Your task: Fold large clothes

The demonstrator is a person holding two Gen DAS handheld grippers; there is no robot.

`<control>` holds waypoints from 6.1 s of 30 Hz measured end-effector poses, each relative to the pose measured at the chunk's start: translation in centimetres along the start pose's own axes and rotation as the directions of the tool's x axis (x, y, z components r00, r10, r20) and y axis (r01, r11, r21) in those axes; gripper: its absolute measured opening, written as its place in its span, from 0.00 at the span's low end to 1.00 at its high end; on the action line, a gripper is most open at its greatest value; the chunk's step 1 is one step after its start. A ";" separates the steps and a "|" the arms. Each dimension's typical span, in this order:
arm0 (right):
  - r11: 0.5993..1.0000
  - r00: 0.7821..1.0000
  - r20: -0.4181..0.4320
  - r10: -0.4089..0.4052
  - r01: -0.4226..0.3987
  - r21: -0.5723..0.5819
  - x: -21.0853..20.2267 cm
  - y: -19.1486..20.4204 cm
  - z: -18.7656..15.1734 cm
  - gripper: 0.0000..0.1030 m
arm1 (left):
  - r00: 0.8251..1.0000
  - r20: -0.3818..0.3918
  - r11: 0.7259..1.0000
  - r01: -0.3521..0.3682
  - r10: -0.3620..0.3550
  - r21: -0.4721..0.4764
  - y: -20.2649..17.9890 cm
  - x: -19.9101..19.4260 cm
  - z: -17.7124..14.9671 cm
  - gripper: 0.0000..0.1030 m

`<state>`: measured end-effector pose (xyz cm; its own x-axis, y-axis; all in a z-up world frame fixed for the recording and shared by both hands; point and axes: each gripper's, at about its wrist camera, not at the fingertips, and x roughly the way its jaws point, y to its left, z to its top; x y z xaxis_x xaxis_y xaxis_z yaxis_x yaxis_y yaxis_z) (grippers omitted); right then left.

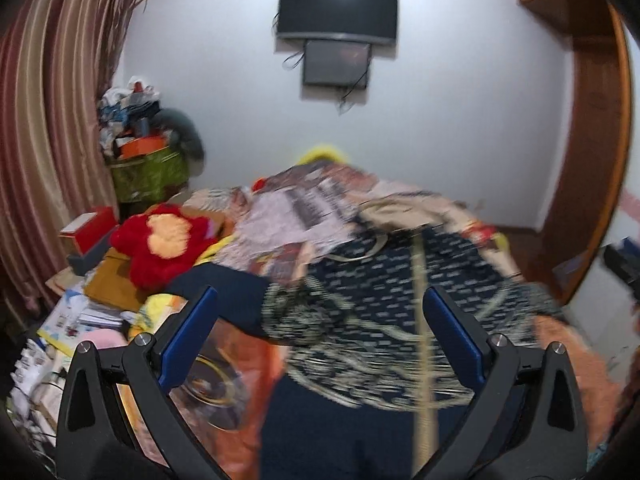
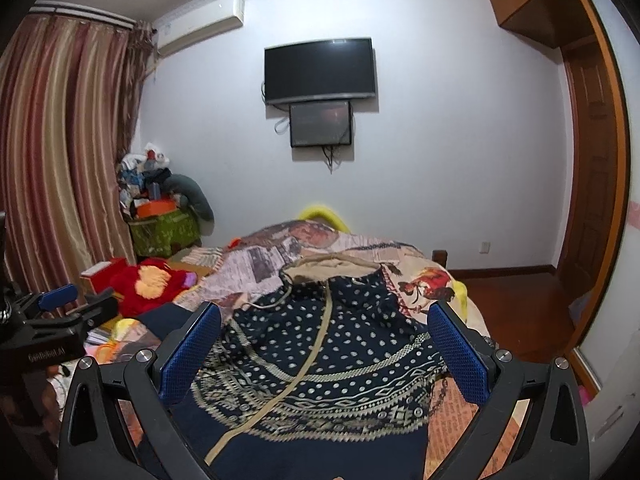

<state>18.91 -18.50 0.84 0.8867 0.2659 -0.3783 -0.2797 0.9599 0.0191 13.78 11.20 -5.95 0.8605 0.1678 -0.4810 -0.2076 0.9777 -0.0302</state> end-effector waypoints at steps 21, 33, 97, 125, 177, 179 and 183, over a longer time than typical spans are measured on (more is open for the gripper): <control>0.990 0.956 -0.292 -0.033 -0.010 -0.142 23.8 -3.4 -0.9 1.00 | 0.838 -0.545 0.959 -0.182 0.035 -0.217 17.0 25.8 -1.5 0.95; 0.985 0.929 -0.367 0.049 -0.106 -0.139 28.1 -2.2 -3.1 1.00 | 0.794 -0.607 0.911 -0.275 0.035 -0.308 20.5 30.3 -3.0 0.66; 0.950 0.834 -0.517 0.192 -0.291 -0.117 25.9 -1.1 -2.0 1.00 | 0.823 -0.567 0.976 0.155 -0.041 0.156 -2.7 21.6 -2.0 0.67; 0.854 0.674 -0.731 0.108 -0.439 -0.279 40.8 17.5 -11.5 0.36 | 0.764 -0.641 0.988 0.147 -0.078 0.056 5.6 25.7 -8.8 0.67; 0.870 0.758 -0.652 0.014 -0.330 -0.365 42.3 16.2 -11.9 0.21 | 0.763 -0.624 0.982 0.183 -0.169 -0.042 5.3 27.1 -8.7 0.20; 0.881 0.761 -0.647 0.047 -0.337 -0.333 41.7 15.5 -11.1 0.12 | 0.754 -0.625 0.978 0.194 -0.201 -0.080 5.5 27.0 -8.6 0.40; 0.904 0.773 -0.619 0.134 -0.352 -0.244 39.6 13.4 -8.7 0.07 | 0.755 -0.611 0.970 0.208 -0.240 -0.123 5.8 27.0 -8.3 0.44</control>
<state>47.08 4.10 -21.99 0.4202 0.2795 -0.8633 -0.6546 0.7523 -0.0750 32.01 20.33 -26.36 0.4149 -0.1845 -0.8910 -0.0796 0.9681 -0.2375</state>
